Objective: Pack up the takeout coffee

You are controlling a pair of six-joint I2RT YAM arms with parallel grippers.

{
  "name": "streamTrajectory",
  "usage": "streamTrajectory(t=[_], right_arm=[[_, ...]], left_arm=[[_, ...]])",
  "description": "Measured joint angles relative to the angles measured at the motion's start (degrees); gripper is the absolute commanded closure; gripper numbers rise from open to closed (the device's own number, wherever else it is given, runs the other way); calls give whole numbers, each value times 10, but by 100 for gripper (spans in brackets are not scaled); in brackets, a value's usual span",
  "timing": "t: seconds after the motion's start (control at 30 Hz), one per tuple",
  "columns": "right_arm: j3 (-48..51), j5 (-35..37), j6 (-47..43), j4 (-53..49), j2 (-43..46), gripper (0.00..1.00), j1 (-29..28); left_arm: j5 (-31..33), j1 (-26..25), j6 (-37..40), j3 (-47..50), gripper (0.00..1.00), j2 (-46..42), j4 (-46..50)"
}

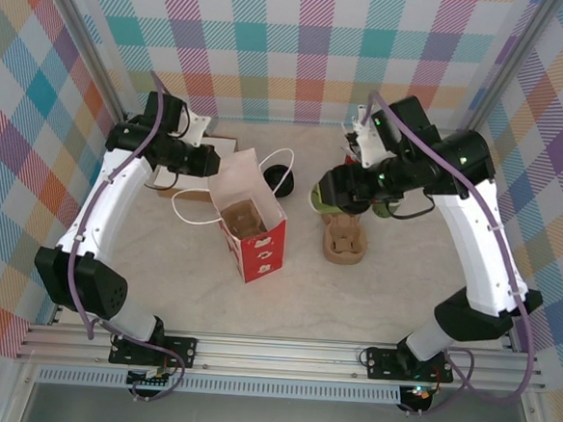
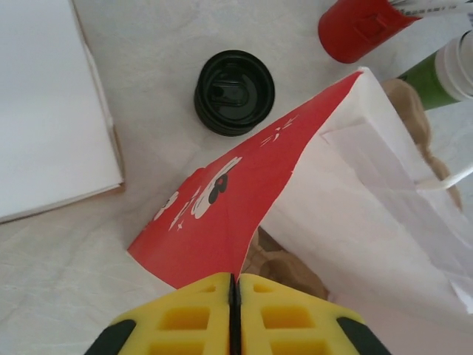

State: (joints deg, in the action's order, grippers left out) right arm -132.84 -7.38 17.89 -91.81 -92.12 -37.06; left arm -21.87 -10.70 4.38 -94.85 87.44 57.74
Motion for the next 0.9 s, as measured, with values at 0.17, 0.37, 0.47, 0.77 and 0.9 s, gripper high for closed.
streamTrajectory(t=[0.17,0.37,0.47,0.77,0.9], right_arm=[[-94,2,15,-4,-63,25,-52],[-104,2,33,-1,-87,25,-99],[-105,2,41,7,-92,25,-113],[-108,2,57,25,-95,26,-130],[-109,2,57,26,-113,26,-141]], left_arm=[[6,-36,-48,19,96,-29,-12],[37,-71,-114,36,99,-48,-28],[47,-80,-146,46,99,-56,-37],[69,-92,-216,52,100,-62,-56],[70,-105,-242,63,100,-63,-71]])
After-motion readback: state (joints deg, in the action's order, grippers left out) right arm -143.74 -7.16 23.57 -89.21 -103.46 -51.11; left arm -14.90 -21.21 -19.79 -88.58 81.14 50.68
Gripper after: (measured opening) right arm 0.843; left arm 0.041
